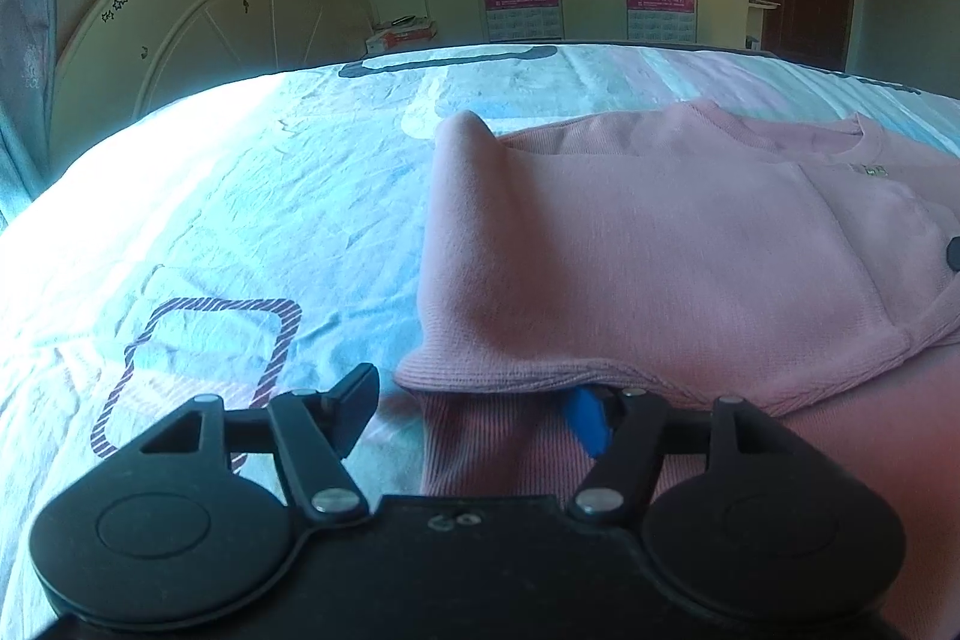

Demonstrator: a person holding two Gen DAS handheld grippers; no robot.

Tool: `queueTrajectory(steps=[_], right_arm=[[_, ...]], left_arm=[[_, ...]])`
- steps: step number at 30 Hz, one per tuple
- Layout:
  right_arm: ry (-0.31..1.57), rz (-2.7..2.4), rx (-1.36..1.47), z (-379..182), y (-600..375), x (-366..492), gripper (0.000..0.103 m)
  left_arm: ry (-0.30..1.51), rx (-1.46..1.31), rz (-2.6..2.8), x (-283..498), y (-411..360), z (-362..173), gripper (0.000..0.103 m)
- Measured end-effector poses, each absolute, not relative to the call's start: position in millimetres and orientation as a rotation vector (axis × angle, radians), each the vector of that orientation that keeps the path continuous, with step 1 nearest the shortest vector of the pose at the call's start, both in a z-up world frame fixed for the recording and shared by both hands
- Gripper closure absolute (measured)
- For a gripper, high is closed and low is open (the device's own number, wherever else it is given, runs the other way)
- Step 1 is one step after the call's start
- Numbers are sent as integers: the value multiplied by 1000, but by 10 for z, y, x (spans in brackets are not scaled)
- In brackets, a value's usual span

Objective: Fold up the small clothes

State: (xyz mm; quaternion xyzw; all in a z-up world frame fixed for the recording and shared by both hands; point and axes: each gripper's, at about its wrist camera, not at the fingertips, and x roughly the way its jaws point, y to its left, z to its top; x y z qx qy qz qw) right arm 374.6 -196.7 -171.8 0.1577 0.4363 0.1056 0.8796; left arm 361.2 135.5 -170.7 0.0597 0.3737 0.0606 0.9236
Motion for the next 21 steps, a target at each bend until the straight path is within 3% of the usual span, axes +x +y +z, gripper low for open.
queueTrajectory(steps=[2, 3, 10, 12, 13, 14, 16, 21], right_arm=[[916, 241, 284, -1727, -1839, 3751, 88], [922, 263, 273, -1720, -1793, 3761, 92], [707, 209, 90, -1271, -1849, 3574, 94], [709, 167, 25, -1289, -1922, 3574, 94], [744, 152, 26, -1357, -1993, 3610, 94], [800, 147, 51, -1460, -2072, 3655, 94], [871, 139, 64, -1651, -2137, 3691, 94], [864, 98, 16, -1750, -2178, 3653, 94]], left_arm=[[757, 128, 122, 3621, 1353, -1702, 42], [752, 132, 123, 3617, 1352, -1700, 43], [731, 149, 149, 3615, 1396, -1704, 48], [729, 136, 161, 3618, 1430, -1712, 60], [727, 119, 159, 3615, 1453, -1714, 77], [733, 95, 143, 3614, 1471, -1716, 87], [719, 95, 143, 3584, 1446, -1708, 92], [740, 87, 121, 3462, 1469, -1712, 94]])
